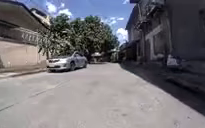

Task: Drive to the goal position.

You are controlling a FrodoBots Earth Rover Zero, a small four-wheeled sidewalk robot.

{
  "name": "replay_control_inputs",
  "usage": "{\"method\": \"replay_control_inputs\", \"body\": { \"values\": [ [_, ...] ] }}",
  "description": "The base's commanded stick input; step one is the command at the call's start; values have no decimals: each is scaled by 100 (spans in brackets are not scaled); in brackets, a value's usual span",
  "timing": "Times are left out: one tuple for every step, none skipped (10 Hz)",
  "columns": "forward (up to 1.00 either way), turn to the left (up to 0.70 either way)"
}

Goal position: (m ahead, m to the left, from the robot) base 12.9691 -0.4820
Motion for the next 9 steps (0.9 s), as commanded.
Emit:
{"method": "replay_control_inputs", "body": {
  "values": [
    [100,0],
    [100,0],
    [100,0],
    [100,0],
    [100,0],
    [100,0],
    [100,0],
    [100,0],
    [100,0]
  ]
}}
